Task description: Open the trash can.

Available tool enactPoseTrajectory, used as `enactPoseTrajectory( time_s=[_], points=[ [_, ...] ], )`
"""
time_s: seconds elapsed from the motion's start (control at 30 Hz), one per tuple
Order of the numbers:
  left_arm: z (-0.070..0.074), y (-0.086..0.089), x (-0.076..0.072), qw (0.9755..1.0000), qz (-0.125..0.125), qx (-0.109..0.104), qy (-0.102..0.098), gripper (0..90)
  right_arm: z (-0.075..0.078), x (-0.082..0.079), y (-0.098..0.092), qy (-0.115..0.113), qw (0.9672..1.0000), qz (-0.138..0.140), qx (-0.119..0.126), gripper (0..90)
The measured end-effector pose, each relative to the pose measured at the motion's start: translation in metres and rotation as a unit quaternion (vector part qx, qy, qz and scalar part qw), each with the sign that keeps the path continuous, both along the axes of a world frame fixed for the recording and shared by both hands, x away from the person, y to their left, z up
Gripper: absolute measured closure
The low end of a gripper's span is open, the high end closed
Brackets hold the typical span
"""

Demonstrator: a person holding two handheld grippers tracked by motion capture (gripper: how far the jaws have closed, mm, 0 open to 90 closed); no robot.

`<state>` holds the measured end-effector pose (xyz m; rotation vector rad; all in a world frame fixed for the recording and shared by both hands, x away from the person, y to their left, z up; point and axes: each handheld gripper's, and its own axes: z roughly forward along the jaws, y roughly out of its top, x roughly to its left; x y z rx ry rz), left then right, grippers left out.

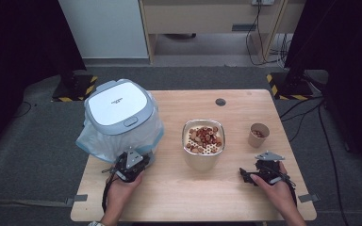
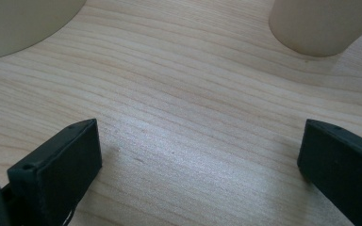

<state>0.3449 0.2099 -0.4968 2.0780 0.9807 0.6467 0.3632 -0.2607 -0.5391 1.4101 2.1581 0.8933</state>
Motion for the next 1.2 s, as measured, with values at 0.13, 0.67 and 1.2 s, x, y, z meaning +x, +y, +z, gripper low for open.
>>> enactPoseTrajectory(
  time_s=[0.13, 0.67, 1.2],
  points=[
    [-0.001, 0.001, 0.001, 1.0, 0.004, 0.004, 0.0, 88.8, 0.0, 0.0, 0.0, 0.0, 1.0, 0.0, 0.0, 0.8],
    [-0.009, -0.002, 0.003, 0.9992, 0.01, 0.039, 0.006, 89.3, 0.0, 0.0, 0.0, -0.001, 1.0, 0.0, 0.0, 0.8],
    [-0.015, -0.005, 0.002, 0.9985, 0.012, 0.052, 0.007, 89.5, 0.0, -0.001, 0.0, 0.0, 1.0, 0.001, 0.0, 0.8]
  ],
)
